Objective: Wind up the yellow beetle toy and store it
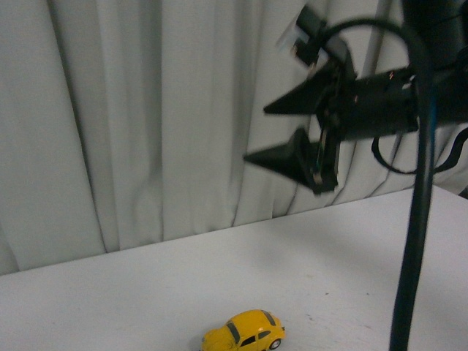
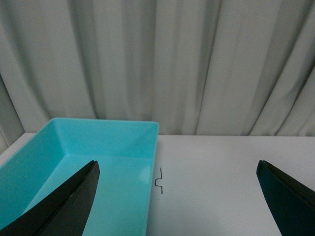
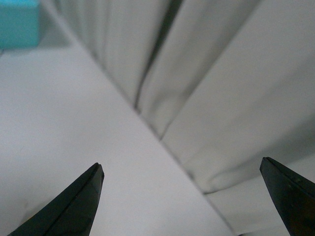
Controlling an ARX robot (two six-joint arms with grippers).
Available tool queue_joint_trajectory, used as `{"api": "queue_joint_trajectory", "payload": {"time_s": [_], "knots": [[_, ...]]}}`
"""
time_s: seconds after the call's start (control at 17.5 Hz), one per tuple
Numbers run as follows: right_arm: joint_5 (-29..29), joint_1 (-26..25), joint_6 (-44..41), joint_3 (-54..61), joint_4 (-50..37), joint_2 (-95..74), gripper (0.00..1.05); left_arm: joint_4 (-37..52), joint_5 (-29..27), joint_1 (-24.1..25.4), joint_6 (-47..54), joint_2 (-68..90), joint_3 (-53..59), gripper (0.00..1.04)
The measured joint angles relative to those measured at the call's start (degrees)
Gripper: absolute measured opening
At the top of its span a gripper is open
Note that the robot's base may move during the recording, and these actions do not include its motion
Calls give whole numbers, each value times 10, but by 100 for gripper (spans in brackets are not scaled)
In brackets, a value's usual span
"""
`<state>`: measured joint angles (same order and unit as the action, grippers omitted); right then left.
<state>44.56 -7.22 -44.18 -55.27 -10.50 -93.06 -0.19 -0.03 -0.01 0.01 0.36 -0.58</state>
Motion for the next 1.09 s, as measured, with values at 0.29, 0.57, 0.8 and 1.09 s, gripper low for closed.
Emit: {"api": "queue_joint_trajectory", "payload": {"time_s": [0.29, 0.57, 0.8, 1.09], "knots": [[-128, 39, -439, -93, 350, -134, 98, 0, 0, 0, 0, 0, 0, 98], [-174, 78, -540, -150, 422, -208, 98, 0, 0, 0, 0, 0, 0, 98], [-218, 89, -548, -169, 452, -262, 98, 0, 0, 0, 0, 0, 0, 98], [-216, 115, -549, -199, 448, -305, 98, 0, 0, 0, 0, 0, 0, 98]]}}
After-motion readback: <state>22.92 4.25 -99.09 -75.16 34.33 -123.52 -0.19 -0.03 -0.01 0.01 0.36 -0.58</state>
